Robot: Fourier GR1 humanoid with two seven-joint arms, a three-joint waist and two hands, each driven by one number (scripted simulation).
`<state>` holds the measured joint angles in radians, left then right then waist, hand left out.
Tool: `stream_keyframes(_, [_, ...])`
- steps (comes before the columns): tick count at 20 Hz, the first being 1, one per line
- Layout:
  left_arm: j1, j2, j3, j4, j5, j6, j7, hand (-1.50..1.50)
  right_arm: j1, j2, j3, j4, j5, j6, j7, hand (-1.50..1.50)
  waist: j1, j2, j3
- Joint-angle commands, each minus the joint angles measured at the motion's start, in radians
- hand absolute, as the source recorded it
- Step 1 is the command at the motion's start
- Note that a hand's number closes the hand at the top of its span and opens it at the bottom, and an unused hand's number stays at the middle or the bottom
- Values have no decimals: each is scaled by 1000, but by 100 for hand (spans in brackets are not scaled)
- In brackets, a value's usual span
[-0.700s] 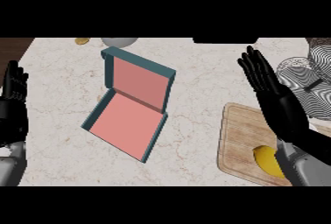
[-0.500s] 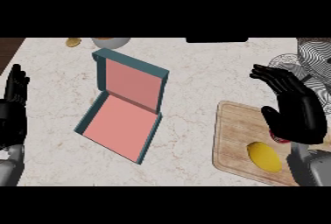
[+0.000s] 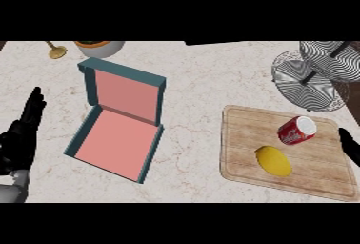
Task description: Pick the can from the cutting board and place it in the tiered basket
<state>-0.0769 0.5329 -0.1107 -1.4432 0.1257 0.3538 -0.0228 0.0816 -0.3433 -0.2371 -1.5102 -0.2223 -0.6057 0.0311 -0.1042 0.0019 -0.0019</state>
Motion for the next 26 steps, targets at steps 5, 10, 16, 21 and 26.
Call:
stream_keyframes(5, [-38, -9, -42, -9, -5, -53, 53, 0, 301, -207, 65, -314, 152, -60, 433, -150, 67, -6, -6])
stream_keyframes(10, [-35, -12, -55, -24, -18, -53, 55, 0, 347, -452, 83, -433, 133, 150, 709, -150, 94, -4, -6])
stream_keyframes(16, [-107, -50, -81, 13, -46, -61, 82, 0, 167, -670, 22, -499, 40, 281, 1109, -150, 114, 2, -1])
stream_keyframes(21, [-130, -78, -84, 33, -77, -57, 65, 0, 2, -681, 98, -360, 22, 306, 1241, -150, 131, 5, 1])
stream_keyframes(26, [-119, -49, -44, 21, -42, -106, 92, 0, -45, -630, 215, -381, 28, 275, 1318, -150, 129, 2, 0])
